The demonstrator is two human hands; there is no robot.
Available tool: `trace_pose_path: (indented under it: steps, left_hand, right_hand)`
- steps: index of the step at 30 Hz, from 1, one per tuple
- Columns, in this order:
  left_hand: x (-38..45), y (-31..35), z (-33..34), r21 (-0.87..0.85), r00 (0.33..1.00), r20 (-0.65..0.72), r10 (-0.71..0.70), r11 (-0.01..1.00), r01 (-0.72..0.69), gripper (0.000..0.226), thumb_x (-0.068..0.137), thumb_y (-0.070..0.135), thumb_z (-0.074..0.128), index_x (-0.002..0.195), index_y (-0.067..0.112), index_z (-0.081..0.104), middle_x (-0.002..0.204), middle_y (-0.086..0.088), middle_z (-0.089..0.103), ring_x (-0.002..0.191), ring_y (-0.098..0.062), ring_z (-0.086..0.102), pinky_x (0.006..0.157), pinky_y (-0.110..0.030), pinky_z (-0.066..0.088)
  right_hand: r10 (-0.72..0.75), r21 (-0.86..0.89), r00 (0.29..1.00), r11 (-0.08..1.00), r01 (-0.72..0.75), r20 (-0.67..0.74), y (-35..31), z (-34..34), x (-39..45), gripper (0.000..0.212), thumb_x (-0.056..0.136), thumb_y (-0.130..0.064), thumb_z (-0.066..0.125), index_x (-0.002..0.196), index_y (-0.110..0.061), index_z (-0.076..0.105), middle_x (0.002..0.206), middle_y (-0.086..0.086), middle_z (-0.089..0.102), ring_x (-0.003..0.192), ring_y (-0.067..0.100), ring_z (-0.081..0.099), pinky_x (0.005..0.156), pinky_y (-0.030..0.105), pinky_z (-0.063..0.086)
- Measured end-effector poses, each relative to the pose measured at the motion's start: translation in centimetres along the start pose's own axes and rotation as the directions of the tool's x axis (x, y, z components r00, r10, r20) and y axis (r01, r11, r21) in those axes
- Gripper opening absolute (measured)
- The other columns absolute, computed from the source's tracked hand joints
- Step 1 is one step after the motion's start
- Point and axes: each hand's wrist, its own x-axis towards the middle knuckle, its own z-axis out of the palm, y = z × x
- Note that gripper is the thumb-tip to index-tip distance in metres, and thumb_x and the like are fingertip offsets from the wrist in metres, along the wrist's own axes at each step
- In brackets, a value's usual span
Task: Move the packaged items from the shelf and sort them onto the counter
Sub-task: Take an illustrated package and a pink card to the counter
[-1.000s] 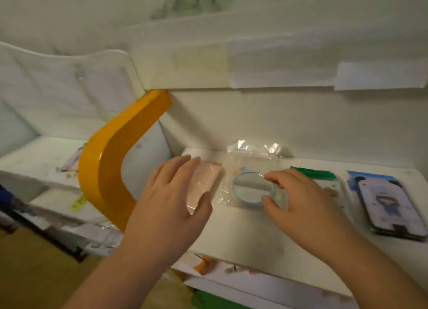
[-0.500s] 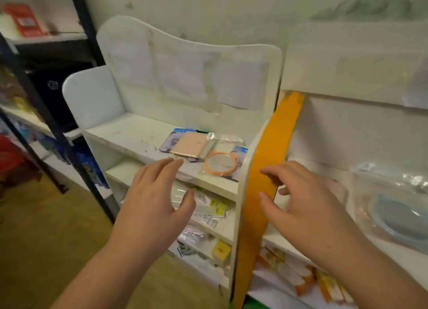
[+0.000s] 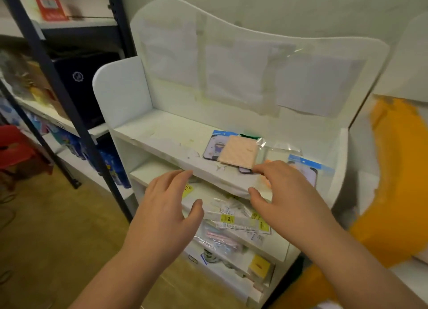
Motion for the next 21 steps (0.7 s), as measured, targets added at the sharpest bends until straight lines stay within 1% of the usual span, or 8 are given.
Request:
trace_pose_path:
  steps: [5,9,11,14,16,18,19,21]
  left_hand:
    - [5.8,-2.9,0.9,0.006,1.0,0.008,0.025,1.0,-0.025,0.062,0.095,0.046,0.05,0.151,0.037,0.026,0.15,0.021,0.03,0.138,0.001,0.02,0.114,-0.024,0.025]
    - [11.0,-4.7,1.5,-0.007,0.999,0.025,0.041,0.999,-0.041,0.061,0.095,0.045,0.05,0.15,0.039,0.026,0.15,0.022,0.029,0.138,0.001,0.022,0.112,-0.025,0.029]
    - [13.4,-5.5,2.1,-0.013,0.997,0.036,0.064,0.998,-0.063,0.06,0.095,0.045,0.051,0.15,0.039,0.027,0.15,0.022,0.03,0.138,0.002,0.022,0.109,-0.02,0.025]
    - [16.4,-6.4,3.2,-0.02,0.993,0.068,0.094,0.996,-0.092,0.06,0.094,0.043,0.052,0.15,0.037,0.029,0.15,0.021,0.031,0.138,0.003,0.02,0.105,-0.015,0.02]
    - [18.1,-7.0,3.9,-0.05,0.99,0.095,0.1,0.994,-0.096,0.059,0.095,0.043,0.052,0.149,0.038,0.03,0.15,0.021,0.031,0.137,0.004,0.019,0.106,-0.015,0.019]
    - [19.7,-7.6,4.4,-0.078,0.986,0.121,0.115,0.991,-0.106,0.059,0.095,0.042,0.052,0.149,0.038,0.03,0.149,0.022,0.031,0.136,0.004,0.02,0.106,-0.016,0.021]
    - [20.6,-7.9,4.8,-0.088,0.983,0.132,0.126,0.989,-0.115,0.058,0.094,0.042,0.052,0.149,0.038,0.031,0.149,0.021,0.032,0.135,0.003,0.021,0.106,-0.017,0.022]
    - [22.4,-8.7,5.6,-0.107,0.977,0.157,0.142,0.986,-0.126,0.058,0.094,0.041,0.053,0.148,0.037,0.033,0.148,0.02,0.034,0.135,0.001,0.024,0.107,-0.018,0.024]
  right_hand:
    - [0.051,-0.007,0.998,0.999,-0.051,0.046,0.6,5.0,5.8,0.045,0.091,-0.045,0.054,0.134,-0.033,0.05,0.126,-0.013,0.053,0.115,0.01,0.05,0.088,0.026,0.045]
    - [0.117,-0.031,0.986,0.993,-0.114,0.117,1.6,8.1,10.8,0.049,0.091,-0.045,0.055,0.137,-0.031,0.046,0.128,-0.008,0.052,0.113,0.015,0.05,0.089,0.03,0.046]
    - [0.146,-0.073,0.977,0.988,-0.136,0.156,2.3,9.5,13.1,0.051,0.089,-0.046,0.056,0.137,-0.031,0.044,0.129,-0.005,0.05,0.114,0.017,0.049,0.089,0.034,0.047]
    - [0.197,-0.182,0.95,0.971,-0.155,0.242,3.8,11.2,15.7,0.06,0.085,-0.049,0.058,0.139,-0.03,0.039,0.137,-0.003,0.043,0.121,0.02,0.046,0.087,0.036,0.047]
    - [0.219,-0.216,0.929,0.963,-0.158,0.299,4.7,12.2,16.6,0.069,0.082,-0.05,0.059,0.142,-0.03,0.033,0.147,0.0,0.033,0.133,0.023,0.036,0.097,0.04,0.046]
    - [0.242,-0.216,0.914,0.96,-0.178,0.324,5.1,13.1,17.2,0.074,0.083,-0.05,0.056,0.148,-0.031,0.024,0.158,0.002,0.019,0.147,0.025,0.019,0.111,0.045,0.036]
    - [0.245,-0.219,0.916,0.959,-0.181,0.318,5.2,13.5,17.5,0.074,0.084,-0.05,0.053,0.149,-0.031,0.022,0.162,0.003,0.014,0.15,0.025,0.012,0.115,0.045,0.031]
    - [0.252,-0.252,0.921,0.951,-0.179,0.297,5.1,14.0,18.1,0.073,0.086,-0.047,0.048,0.151,-0.029,0.02,0.164,0.003,0.012,0.151,0.025,0.009,0.118,0.045,0.028]
